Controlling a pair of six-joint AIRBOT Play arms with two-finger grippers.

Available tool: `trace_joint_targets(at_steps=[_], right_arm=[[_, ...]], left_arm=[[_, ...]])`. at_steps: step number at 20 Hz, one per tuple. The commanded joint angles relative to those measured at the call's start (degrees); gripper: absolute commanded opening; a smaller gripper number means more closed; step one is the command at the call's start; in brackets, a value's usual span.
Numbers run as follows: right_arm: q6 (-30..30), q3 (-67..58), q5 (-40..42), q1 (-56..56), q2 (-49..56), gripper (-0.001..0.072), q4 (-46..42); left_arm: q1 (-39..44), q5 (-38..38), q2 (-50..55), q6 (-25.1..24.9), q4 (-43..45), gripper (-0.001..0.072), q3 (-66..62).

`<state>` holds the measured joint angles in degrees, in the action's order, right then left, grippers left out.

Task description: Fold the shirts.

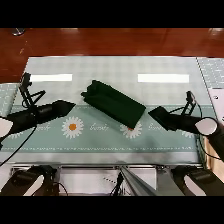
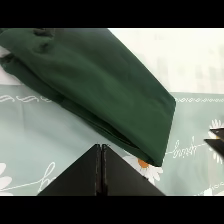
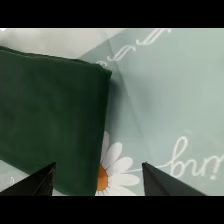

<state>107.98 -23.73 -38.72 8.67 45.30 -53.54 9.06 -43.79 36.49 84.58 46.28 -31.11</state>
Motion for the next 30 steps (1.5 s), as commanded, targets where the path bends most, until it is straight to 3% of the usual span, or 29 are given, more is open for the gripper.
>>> trace_joint_targets(at_steps=[1,5,10,11,12,13,14,16,22,26,30], right_arm=[[-5.99,3.74,8.00,2.80,6.45,0.0614,12.28],[-21.14,-2.73,4.46,2.82,21.03,0.0614,26.38],[-28.79,-12.09,-2.27,2.93,33.70,0.0612,29.09],[-30.93,-13.79,-3.56,2.99,35.39,0.0522,30.38],[-32.98,-15.45,-5.62,2.99,36.85,0.0303,31.58],[-36.59,-17.31,-8.07,2.97,38.07,0.0031,32.94],[-39.80,-19.74,-10.67,2.93,38.84,0.0023,33.66],[-40.00,-26.32,-14.95,2.93,38.53,0.0022,29.70],[-26.40,-56.46,-21.46,0.57,34.82,0.0022,8.81],[-22.80,-72.98,-32.37,-7.28,34.82,0.0022,4.83],[-19.58,-78.20,-38.34,-18.62,31.85,0.0021,2.80]], left_arm=[[0.00,0.72,1.36,0.17,-0.04,0.0020,0.02],[0.00,0.74,1.53,0.15,-0.02,0.0021,0.02],[0.00,0.72,1.55,0.17,-0.04,0.0020,0.02],[0.00,0.72,1.55,0.17,-0.04,0.0021,0.02],[0.00,0.72,1.55,0.17,-0.04,0.0021,0.02],[0.00,0.76,1.55,0.17,-0.04,0.0020,0.02],[0.00,0.76,1.55,0.17,-0.04,0.0021,0.02],[0.00,0.72,1.55,0.17,-0.07,0.0021,0.02],[0.00,0.68,1.55,0.17,-0.04,0.0020,0.02],[0.00,0.15,1.55,0.15,-0.02,0.0021,0.02],[0.00,-0.37,1.55,0.15,0.00,0.0021,0.02]])
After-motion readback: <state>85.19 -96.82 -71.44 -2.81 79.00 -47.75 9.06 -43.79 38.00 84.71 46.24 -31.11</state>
